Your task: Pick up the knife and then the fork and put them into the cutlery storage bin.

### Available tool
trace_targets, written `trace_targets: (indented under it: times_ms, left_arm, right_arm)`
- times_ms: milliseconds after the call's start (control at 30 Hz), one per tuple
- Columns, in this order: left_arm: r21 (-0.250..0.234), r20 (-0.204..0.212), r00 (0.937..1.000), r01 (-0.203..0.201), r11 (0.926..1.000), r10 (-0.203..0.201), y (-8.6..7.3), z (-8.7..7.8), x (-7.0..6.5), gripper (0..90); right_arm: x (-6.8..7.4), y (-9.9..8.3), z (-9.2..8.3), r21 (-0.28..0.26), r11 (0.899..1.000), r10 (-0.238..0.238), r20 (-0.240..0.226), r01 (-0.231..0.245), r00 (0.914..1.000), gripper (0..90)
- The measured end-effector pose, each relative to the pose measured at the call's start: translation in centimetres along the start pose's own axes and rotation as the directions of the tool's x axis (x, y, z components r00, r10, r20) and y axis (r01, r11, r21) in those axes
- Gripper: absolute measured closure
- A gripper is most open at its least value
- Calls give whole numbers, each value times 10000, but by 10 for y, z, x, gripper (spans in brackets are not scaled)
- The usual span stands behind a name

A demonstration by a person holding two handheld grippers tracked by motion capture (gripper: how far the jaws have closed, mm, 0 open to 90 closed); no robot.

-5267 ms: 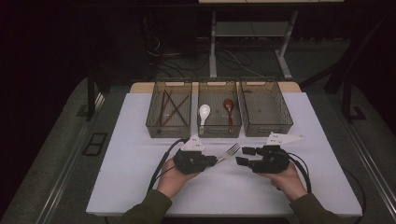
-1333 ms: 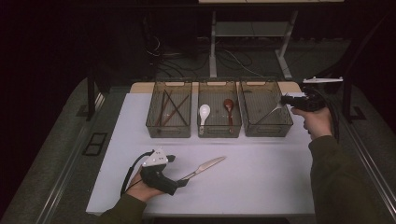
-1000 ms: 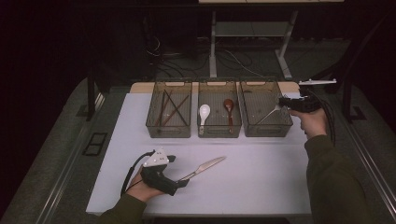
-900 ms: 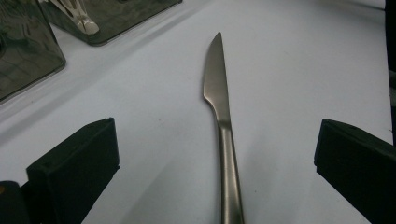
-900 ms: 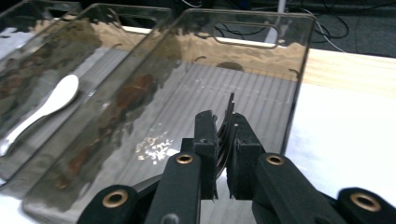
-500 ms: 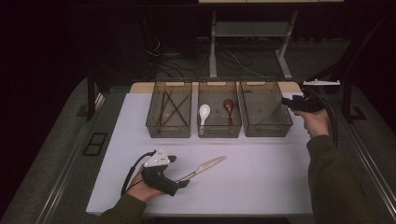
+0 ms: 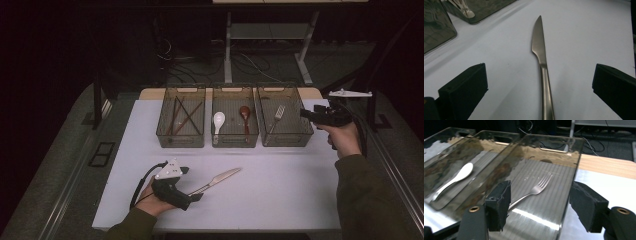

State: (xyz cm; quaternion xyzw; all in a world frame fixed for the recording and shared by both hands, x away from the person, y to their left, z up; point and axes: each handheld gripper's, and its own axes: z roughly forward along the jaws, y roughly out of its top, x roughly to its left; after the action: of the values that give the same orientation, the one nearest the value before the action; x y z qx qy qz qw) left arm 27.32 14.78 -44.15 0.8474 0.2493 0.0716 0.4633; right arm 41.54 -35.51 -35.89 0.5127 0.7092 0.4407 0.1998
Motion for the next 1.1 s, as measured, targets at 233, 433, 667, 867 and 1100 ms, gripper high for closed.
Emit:
trace_targets:
  times_ms: [233,433,667,867,1100]
  left_arm:
    - [32,-106,9999,12,10000,-12,0,0,-1,0]
    - [121,-217,9997,75,9999,-73,0,0,-1,0]
    - [223,-360,9993,85,9997,-77,1,0,-1,27]
    - [242,-520,9986,92,9997,-79,2,-2,0,77]
    - [250,-605,9981,135,9996,-120,3,-5,0,168]
  right_arm:
    - [22,-13,-17,-27,9995,-327,-656,326,9973,275]
    - [46,-29,-29,-213,9957,-920,-933,904,9914,205]
    - [73,-51,-36,-426,9917,-1264,-1474,1214,9810,191]
    - [91,-74,-39,-372,9896,-1436,-1870,1390,9718,189]
    - [98,-102,-41,-187,9853,-1702,-1934,1698,9663,189]
